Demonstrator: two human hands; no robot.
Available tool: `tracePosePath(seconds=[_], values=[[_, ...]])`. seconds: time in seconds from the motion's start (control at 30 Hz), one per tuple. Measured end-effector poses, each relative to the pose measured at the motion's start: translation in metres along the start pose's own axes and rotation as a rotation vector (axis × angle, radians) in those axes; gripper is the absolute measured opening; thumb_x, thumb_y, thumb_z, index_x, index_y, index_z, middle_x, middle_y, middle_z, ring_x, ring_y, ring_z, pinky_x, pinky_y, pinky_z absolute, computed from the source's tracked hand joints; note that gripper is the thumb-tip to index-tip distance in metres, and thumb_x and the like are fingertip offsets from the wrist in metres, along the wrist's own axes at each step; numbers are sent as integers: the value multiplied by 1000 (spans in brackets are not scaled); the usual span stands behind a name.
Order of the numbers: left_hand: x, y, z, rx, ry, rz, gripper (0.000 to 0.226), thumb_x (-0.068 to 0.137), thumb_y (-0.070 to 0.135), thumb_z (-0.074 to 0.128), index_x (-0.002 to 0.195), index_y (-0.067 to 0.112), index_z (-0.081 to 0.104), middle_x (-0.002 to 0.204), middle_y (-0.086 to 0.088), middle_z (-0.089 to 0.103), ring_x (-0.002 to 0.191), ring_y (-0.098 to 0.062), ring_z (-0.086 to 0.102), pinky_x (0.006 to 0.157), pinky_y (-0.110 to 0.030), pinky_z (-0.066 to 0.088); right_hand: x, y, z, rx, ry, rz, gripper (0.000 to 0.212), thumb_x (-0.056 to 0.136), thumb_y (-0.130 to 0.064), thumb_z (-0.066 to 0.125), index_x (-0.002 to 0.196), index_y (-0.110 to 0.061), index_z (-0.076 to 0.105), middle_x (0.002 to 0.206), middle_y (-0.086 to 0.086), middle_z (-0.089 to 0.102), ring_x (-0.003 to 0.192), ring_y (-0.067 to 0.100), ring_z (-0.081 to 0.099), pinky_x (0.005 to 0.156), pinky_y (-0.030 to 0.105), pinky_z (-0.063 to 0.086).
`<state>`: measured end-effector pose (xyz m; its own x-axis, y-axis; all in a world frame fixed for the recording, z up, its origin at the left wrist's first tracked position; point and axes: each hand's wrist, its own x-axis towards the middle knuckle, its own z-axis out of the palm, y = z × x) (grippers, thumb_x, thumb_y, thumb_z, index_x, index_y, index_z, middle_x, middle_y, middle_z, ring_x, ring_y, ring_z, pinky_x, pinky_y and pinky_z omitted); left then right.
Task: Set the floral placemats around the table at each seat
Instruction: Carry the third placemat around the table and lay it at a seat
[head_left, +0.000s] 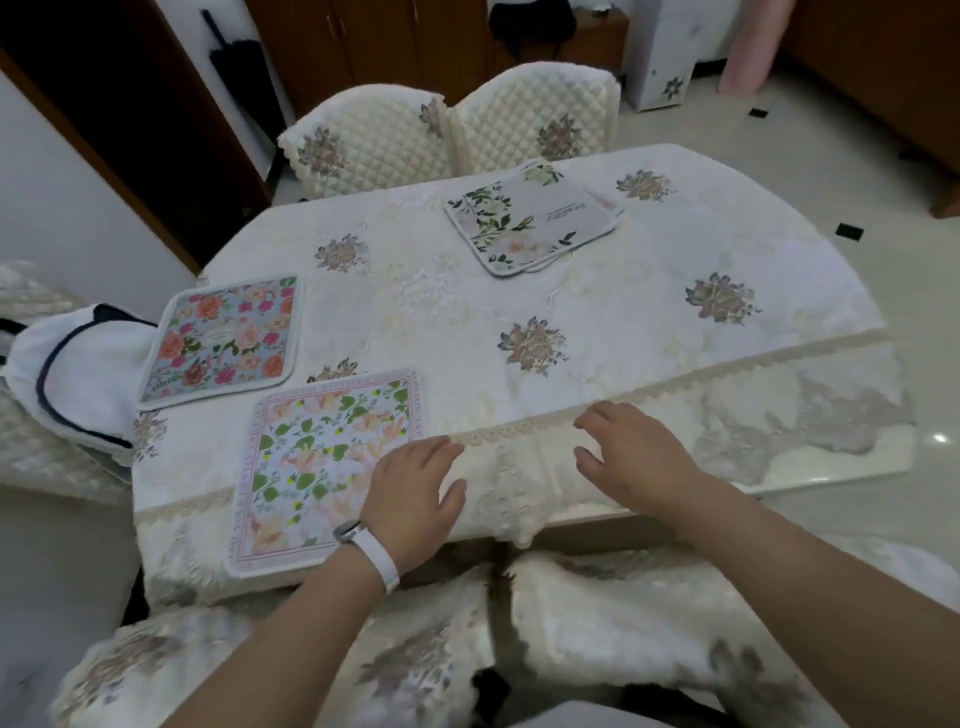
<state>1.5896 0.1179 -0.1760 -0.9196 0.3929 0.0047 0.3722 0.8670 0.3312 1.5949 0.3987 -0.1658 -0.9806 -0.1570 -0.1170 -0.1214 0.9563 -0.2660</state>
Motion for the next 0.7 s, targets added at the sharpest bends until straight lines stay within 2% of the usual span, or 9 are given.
tracePosePath(seconds=[0.17,0.27,0.37,0.5,0.7], values=[[34,83,14,114,28,-49,46,87,45,42,119,20,63,124,-2,63,114,-25,58,97,-45,43,-8,81,-25,-53,-6,-154,46,94,-41,45,132,-18,54,133,3,55,118,25,51,93,39,47],[51,125,22,172,-12,-64,48,86,47,41,120,22,62,127,-2,62,116,-25,56,97,-46,42,-17,122,-39,-64,-30,-174,47,91,-41,44,129,-16,57,133,7,56,118,28,52,91,42,47],[57,159,28,216,-26,-76,48,84,49,42,120,23,62,127,-2,61,115,-27,56,97,-46,43,-30,148,-48,-54,-45,-182,49,91,-43,45,133,-18,54,139,8,53,124,29,49,96,43,46],[65,183,32,224,-20,-54,46,84,48,44,117,23,63,126,-3,62,114,-27,58,95,-47,45,-41,167,-63,-76,-27,-190,49,91,-43,50,133,-19,55,143,8,51,128,30,47,98,44,44],[80,196,35,209,31,7,42,85,43,43,118,25,62,126,-2,62,115,-26,57,96,-46,45,-55,176,-72,-98,-25,-143,51,85,-45,44,123,-17,62,136,11,57,122,33,53,93,45,48]])
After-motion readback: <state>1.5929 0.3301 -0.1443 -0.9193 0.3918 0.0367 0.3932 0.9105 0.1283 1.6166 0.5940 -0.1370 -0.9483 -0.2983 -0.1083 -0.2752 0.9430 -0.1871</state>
